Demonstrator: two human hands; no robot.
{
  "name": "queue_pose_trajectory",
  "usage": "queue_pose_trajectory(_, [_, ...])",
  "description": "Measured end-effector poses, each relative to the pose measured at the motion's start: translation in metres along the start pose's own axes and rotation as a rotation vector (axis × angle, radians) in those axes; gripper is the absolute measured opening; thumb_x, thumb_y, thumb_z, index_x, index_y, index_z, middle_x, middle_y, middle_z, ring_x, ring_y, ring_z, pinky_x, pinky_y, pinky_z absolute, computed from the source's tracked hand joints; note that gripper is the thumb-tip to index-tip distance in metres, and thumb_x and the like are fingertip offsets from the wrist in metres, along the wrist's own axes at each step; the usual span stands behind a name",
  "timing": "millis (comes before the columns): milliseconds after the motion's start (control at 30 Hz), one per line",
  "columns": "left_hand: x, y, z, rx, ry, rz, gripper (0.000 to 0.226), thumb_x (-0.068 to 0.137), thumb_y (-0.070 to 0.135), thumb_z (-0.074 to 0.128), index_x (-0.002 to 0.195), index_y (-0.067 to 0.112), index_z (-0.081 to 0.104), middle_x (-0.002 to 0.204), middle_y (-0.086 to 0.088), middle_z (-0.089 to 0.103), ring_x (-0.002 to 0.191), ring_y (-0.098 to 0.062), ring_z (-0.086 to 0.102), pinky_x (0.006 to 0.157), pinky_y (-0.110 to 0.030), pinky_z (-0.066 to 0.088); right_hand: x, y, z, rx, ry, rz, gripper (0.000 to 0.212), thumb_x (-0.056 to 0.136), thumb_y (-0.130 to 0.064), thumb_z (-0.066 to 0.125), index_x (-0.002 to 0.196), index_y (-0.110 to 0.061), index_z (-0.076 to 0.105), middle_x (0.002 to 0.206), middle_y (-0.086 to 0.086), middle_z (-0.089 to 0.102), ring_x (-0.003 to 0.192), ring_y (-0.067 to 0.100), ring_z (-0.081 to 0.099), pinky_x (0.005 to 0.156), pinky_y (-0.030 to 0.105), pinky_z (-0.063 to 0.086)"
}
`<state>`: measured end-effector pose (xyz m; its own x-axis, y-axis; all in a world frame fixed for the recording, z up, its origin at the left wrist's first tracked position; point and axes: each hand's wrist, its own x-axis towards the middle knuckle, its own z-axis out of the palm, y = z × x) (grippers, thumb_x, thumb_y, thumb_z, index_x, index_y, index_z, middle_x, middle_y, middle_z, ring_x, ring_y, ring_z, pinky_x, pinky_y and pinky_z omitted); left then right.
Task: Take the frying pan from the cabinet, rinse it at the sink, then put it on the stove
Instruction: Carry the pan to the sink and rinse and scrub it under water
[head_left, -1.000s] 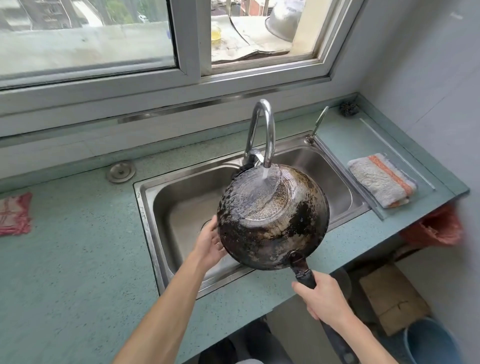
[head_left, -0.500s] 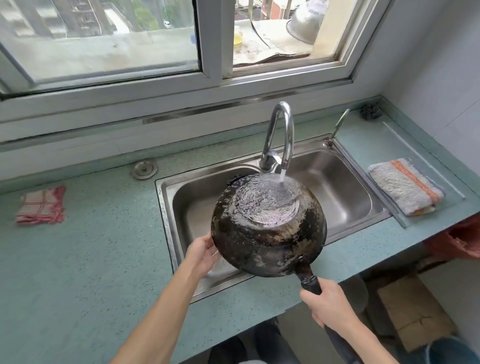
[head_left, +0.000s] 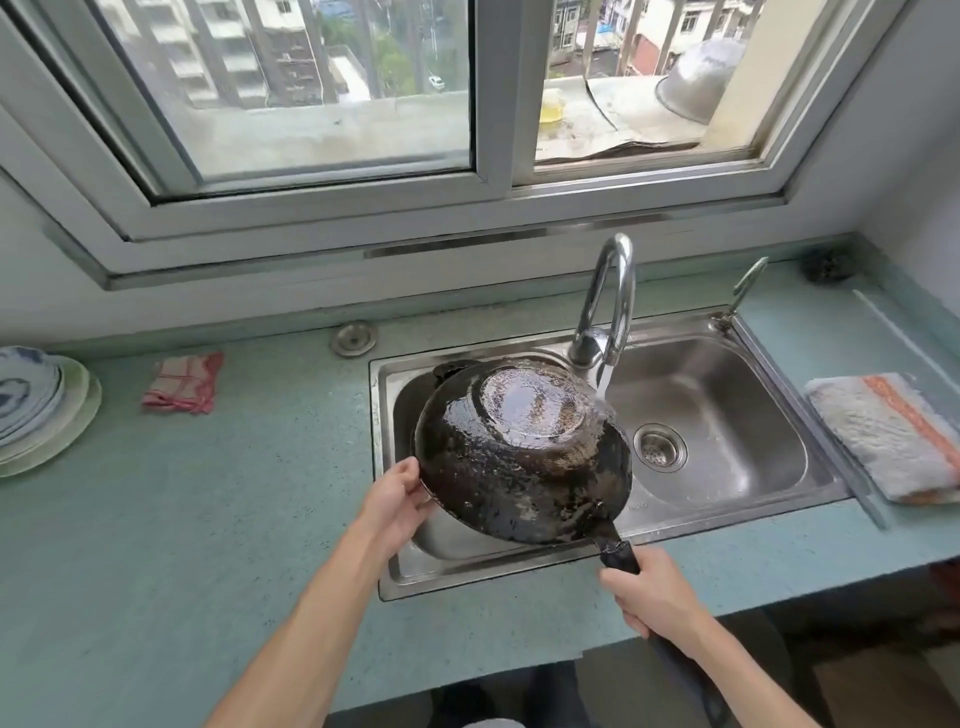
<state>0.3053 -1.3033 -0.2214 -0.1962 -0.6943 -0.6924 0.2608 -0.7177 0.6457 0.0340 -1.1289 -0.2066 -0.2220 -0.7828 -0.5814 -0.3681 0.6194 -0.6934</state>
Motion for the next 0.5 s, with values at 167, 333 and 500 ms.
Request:
queue_pose_trajectory(167, [-0.018,0.007,0.01,-0.013,-0.003,0.06,0.037,0.103,0.007,0.037,0.068,0.019,0.039,0.07,-0.002,0.056,0.073,-0.019,0.051,0.077,-0.035,0.047,0.02,0.007,-0.012,0.023,-0.071,-0.007,0.029,0.082,-0.004,0.057,0.062,-0.011,0.036,0.045,0.007,0.038,0.034,0.019,0.038,0.043,0.025,0.034])
queue_pose_trajectory(333, [-0.039,0.014,0.022,-0.077,0.022,0.115,0.028,0.103,0.01,0.043,0.078,0.018,0.05,0.076,-0.002,0.062,0.072,-0.017,0.059,0.08,-0.036,0.048,0.035,0.01,-0.021,0.051,-0.166,-0.004,0.032,0.084,-0.004,0.057,0.063,-0.012,0.034,0.045,0.005,0.035,0.033,0.018,0.037,0.041,0.025,0.03])
queue_pose_trajectory(500, [-0.063,0.024,0.043,-0.126,0.037,0.21,0.015,0.102,0.015,0.049,0.09,0.017,0.059,0.075,0.002,0.071,0.064,-0.011,0.067,0.078,-0.033,0.05,0.043,0.008,-0.023,0.076,-0.247,-0.022,0.035,0.086,-0.009,0.06,0.065,-0.013,0.032,0.046,0.004,0.03,0.033,0.016,0.033,0.04,0.024,0.025])
